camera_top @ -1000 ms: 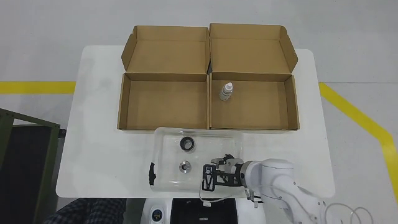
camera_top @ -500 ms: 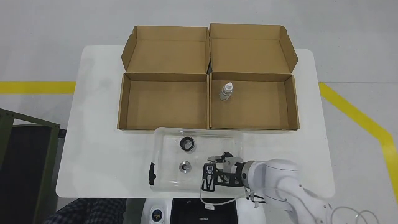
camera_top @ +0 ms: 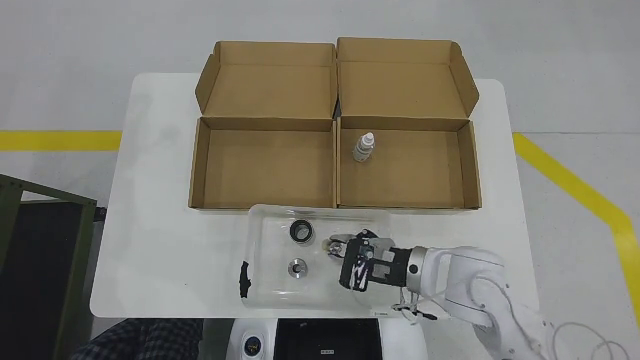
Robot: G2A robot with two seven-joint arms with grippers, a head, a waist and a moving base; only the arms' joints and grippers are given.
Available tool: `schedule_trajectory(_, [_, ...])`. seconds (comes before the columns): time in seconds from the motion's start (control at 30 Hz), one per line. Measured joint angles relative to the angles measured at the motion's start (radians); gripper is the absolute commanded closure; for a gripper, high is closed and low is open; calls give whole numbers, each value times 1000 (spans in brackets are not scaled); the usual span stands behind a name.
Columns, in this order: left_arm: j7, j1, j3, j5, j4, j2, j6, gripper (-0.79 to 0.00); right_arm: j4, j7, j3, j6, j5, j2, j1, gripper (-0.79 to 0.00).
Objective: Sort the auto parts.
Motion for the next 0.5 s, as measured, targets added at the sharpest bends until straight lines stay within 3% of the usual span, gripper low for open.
schedule_trajectory(0.5, [0,0,0,0,0,0,0,-785,22,-240,189,-43,247,16,-57,0])
